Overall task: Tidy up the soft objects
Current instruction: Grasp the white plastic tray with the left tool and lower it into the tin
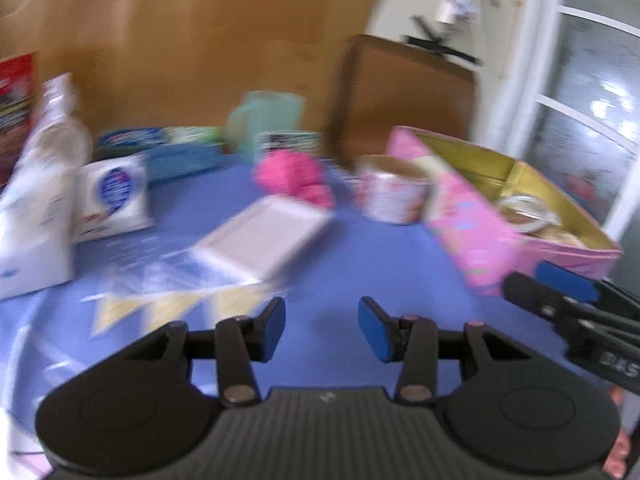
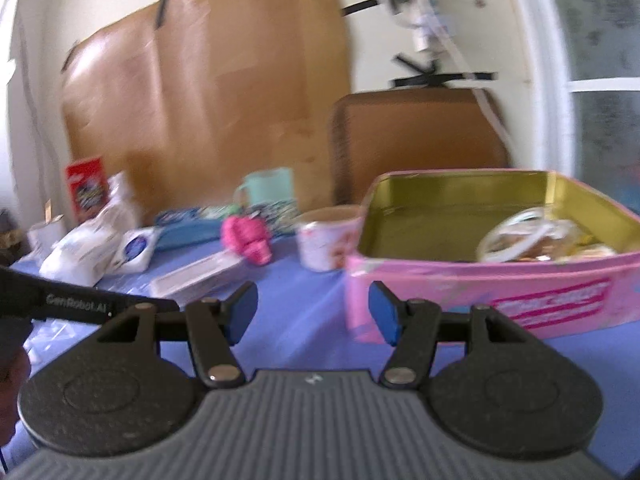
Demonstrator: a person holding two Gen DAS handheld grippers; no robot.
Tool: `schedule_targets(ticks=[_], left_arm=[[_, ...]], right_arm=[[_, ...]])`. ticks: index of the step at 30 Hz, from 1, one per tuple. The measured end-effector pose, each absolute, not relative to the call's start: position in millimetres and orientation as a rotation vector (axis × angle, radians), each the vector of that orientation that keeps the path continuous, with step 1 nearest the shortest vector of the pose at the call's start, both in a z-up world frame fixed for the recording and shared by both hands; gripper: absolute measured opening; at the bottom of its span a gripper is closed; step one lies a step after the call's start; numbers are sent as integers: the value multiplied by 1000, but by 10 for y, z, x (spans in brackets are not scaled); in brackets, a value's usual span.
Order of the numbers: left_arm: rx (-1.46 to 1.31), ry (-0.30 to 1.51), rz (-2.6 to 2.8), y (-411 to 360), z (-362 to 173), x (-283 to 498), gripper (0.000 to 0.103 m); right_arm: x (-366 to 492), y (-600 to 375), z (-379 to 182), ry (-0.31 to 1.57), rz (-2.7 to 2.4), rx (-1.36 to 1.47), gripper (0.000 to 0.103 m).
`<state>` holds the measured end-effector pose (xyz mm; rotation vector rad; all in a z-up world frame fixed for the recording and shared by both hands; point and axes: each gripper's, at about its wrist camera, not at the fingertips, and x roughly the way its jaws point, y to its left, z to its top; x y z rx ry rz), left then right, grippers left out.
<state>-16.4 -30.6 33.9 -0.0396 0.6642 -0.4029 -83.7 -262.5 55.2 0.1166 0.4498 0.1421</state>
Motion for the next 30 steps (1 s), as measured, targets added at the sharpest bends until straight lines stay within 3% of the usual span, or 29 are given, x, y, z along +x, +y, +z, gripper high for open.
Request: schedule_targets(ticks=[8, 17, 21, 30], left_arm=[[-95, 651, -223, 351, 149, -3, 40], [-193, 604, -242, 497, 147, -23, 41], [-216, 605, -244, 533, 150, -16, 41], [-231, 598, -279, 536, 159, -35, 42]], right_arm=[[-332, -2303, 505, 569, 259, 172, 64], [747, -1958, 339, 720, 247, 278, 64], [692, -2084, 273, 768, 263, 403, 26], [-521, -2321, 426, 645, 363, 294, 22]])
